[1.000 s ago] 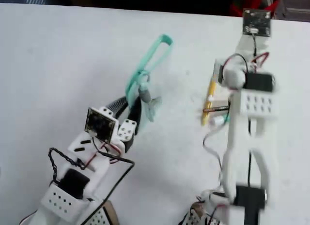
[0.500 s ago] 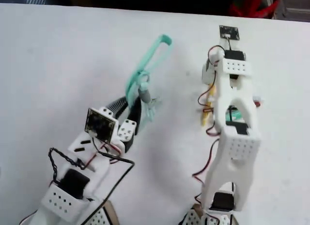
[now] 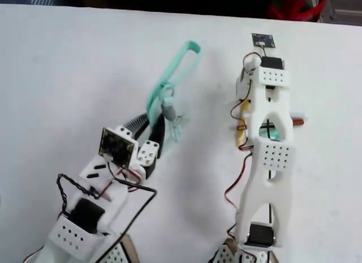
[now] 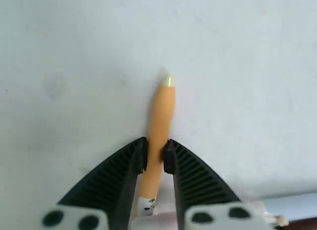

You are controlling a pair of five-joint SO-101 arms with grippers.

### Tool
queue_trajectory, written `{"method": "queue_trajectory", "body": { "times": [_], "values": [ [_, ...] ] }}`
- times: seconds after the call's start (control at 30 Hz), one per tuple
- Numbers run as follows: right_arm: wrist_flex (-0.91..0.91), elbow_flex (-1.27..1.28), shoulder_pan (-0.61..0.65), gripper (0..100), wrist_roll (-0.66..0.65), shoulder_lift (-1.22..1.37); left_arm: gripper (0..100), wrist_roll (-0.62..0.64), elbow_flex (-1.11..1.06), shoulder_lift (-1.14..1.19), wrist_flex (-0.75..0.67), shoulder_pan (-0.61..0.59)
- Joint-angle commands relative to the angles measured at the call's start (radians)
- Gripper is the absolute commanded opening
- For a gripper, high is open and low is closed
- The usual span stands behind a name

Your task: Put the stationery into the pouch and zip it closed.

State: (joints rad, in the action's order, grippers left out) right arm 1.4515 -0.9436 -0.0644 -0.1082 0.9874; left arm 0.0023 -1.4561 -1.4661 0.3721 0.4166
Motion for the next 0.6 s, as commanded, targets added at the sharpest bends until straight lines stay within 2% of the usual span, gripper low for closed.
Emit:
{"method": "queue_trajectory", "body": {
  "times": [0.0,0.07,0.17,0.27,0.37,0.43,0.57],
  "values": [
    [0.159,-0.195,0.001,1.7,-0.012,-0.062,3,0.005,0.003,0.010,-0.020,0.002],
    [0.252,-0.324,0.005,1.7,-0.012,-0.107,3,0.005,0.003,0.010,-0.020,0.002],
    [0.274,-0.439,0.005,1.7,-0.012,-0.185,3,0.005,0.003,0.010,-0.020,0.002],
    [0.274,-0.431,0.013,1.7,-0.012,-0.294,5,0.005,0.003,0.010,-0.017,0.002],
    [0.274,-0.391,0.039,1.7,-0.006,-0.418,13,0.011,0.002,0.010,-0.011,0.004],
    [0.274,-0.364,0.059,1.7,-0.002,-0.509,15,0.011,0.005,0.010,0.008,0.004],
    [0.274,-0.358,0.087,1.7,0.098,-0.743,15,0.011,0.009,0.010,0.018,0.004]
  ]
}}
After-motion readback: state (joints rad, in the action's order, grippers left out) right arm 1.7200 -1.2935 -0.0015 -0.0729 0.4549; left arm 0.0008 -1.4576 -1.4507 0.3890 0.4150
